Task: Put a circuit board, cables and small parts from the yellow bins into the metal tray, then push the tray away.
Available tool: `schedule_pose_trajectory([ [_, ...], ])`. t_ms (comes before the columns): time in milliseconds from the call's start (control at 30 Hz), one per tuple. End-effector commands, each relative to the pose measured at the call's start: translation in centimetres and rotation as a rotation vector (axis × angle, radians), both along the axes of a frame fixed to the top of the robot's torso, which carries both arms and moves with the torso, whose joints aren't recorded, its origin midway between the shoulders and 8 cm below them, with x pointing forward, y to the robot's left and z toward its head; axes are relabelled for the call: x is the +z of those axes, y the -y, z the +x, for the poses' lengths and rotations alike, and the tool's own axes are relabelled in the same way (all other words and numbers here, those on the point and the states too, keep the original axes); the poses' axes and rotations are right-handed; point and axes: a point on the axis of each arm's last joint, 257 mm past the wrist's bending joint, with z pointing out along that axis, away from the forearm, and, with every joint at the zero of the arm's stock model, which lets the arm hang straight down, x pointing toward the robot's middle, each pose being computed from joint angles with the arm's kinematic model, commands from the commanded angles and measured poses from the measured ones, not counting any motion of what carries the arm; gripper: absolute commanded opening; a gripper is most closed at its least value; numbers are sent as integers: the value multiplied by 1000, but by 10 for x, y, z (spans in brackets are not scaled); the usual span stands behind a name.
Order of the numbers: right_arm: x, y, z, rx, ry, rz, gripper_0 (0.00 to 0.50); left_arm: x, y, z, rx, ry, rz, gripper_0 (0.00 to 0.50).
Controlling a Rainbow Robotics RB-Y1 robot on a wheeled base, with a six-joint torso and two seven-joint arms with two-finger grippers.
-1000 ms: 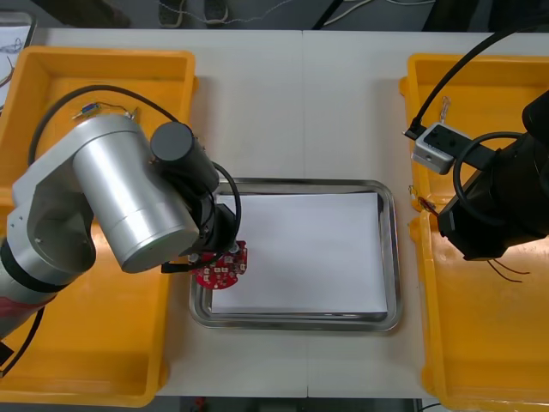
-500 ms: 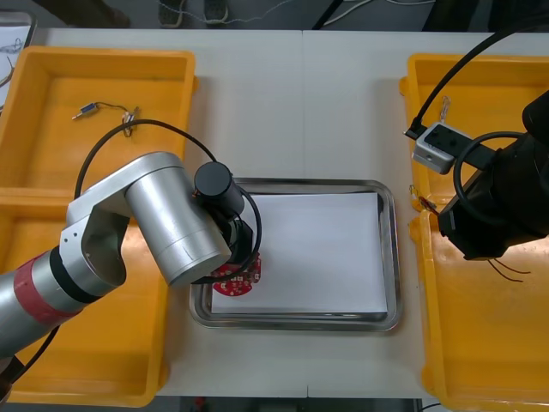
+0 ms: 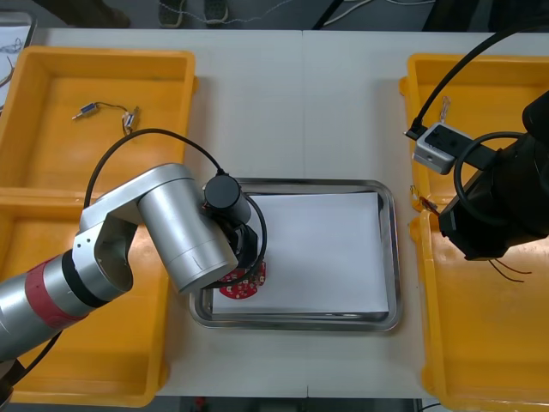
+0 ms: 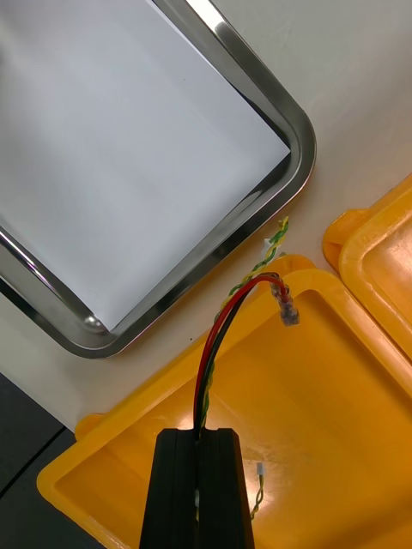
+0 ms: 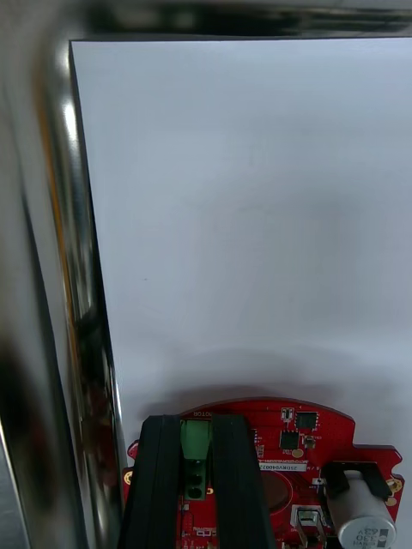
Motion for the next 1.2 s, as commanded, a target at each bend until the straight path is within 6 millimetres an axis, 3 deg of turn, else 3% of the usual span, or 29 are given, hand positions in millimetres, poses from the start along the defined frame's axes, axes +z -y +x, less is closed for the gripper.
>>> schedule_pose_trajectory([
  [33,12,8,3,-26,40,-28,0,18,27,7,17,41,-66,241],
  [67,12,8,3,-26,42,-29,0,17,27,6,16,40,-65,281],
  [100,12,8,3,-26,42,-29,0,18,27,6,18,41,-68,384],
  [167,12,9,3,-26,41,-30,0,18,27,6,19,41,-69,498],
  [567,12,5,0,-8,42,-33,0,25,27,4,21,48,-73,500],
  [767,8,-5,-3,43,36,-70,0,40,22,2,32,41,-81,500],
  [1000,-3,-35,-4,143,37,-125,0,68,8,-4,41,31,-102,500],
  [1200,-17,-66,-4,228,29,-130,0,88,-16,-2,72,30,-104,500],
])
